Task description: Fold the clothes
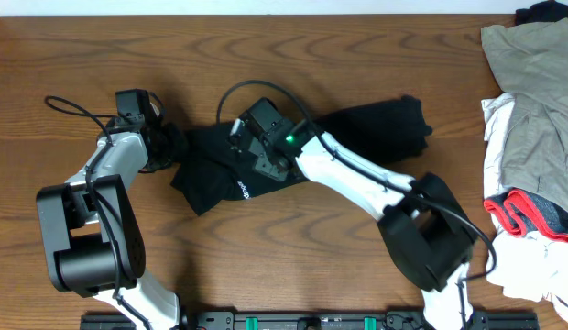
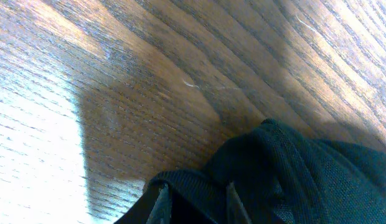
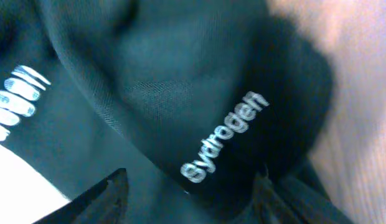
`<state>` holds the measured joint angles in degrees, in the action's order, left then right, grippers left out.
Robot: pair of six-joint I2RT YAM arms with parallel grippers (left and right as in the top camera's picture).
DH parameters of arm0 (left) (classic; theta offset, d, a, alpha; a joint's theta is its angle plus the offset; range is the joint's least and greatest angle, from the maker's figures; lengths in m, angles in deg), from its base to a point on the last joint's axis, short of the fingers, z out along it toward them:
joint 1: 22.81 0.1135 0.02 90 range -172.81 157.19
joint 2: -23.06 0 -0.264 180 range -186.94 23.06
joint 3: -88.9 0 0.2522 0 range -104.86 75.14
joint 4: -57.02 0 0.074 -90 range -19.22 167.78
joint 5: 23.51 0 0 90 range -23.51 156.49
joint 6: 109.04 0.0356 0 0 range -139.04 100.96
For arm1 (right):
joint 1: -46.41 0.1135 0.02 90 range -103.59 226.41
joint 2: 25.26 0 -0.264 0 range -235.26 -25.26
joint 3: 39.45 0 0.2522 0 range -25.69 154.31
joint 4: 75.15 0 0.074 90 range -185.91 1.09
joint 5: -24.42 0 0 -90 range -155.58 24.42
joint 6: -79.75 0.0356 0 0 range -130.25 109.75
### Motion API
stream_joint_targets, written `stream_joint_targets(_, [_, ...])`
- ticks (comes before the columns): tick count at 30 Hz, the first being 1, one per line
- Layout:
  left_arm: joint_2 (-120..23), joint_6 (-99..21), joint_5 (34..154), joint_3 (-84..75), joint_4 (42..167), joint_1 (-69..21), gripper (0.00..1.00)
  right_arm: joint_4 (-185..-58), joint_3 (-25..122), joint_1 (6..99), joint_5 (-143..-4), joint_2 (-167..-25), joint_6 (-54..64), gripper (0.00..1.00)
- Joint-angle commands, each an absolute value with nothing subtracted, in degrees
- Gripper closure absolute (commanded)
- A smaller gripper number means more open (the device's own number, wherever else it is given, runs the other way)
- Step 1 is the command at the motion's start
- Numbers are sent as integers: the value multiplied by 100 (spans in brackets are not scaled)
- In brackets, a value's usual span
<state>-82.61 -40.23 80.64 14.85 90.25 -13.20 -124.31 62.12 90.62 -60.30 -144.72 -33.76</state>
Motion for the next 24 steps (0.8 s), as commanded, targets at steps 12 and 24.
stream_joint_targets(12, [-8320,-4076,7911,1557,9064,-1292,70,-12256,6357,9001,-5171,-14697,-3446,66])
stream_joint_targets(24, [-8320,-4076,7909,1557,9068,-1292,70,-12208,6357,9036,-5591,-14310,-3448,74])
